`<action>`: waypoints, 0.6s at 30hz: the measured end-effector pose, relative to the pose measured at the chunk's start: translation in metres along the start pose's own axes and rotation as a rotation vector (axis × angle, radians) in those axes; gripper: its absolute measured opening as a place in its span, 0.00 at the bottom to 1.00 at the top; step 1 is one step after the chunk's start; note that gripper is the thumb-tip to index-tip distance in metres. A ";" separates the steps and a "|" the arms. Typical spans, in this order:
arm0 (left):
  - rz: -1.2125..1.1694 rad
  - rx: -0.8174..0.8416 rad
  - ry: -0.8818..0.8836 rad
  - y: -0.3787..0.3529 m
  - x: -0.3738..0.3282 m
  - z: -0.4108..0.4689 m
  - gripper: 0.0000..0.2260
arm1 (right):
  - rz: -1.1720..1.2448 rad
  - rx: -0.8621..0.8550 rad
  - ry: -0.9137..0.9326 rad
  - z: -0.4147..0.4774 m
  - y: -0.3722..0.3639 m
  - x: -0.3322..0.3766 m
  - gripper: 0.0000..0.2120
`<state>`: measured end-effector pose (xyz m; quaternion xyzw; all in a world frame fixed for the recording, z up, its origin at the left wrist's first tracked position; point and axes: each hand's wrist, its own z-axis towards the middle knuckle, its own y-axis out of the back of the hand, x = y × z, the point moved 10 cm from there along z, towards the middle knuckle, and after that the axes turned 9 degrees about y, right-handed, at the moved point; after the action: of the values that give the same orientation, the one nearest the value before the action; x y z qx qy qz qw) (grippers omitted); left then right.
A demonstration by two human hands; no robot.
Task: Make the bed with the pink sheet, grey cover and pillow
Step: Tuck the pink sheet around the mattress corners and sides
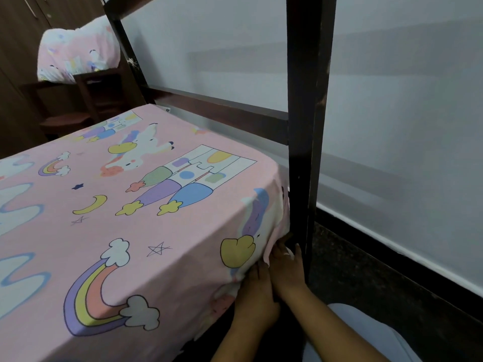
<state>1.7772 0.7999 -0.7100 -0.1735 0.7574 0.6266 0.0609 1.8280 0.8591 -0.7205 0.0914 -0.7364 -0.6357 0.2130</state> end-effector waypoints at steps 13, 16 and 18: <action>-0.216 -0.137 -0.059 0.064 -0.033 0.006 0.19 | -0.168 0.088 -0.007 0.002 0.021 0.000 0.28; -0.309 0.051 -0.010 0.048 -0.036 0.025 0.17 | -0.151 0.114 -0.013 -0.010 0.024 -0.005 0.31; -0.367 0.129 0.015 0.038 -0.036 0.032 0.19 | -0.178 -0.041 -0.035 0.000 0.018 -0.012 0.31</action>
<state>1.7936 0.8438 -0.6708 -0.3088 0.7520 0.5540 0.1795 1.8415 0.8671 -0.7053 0.1410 -0.7157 -0.6685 0.1449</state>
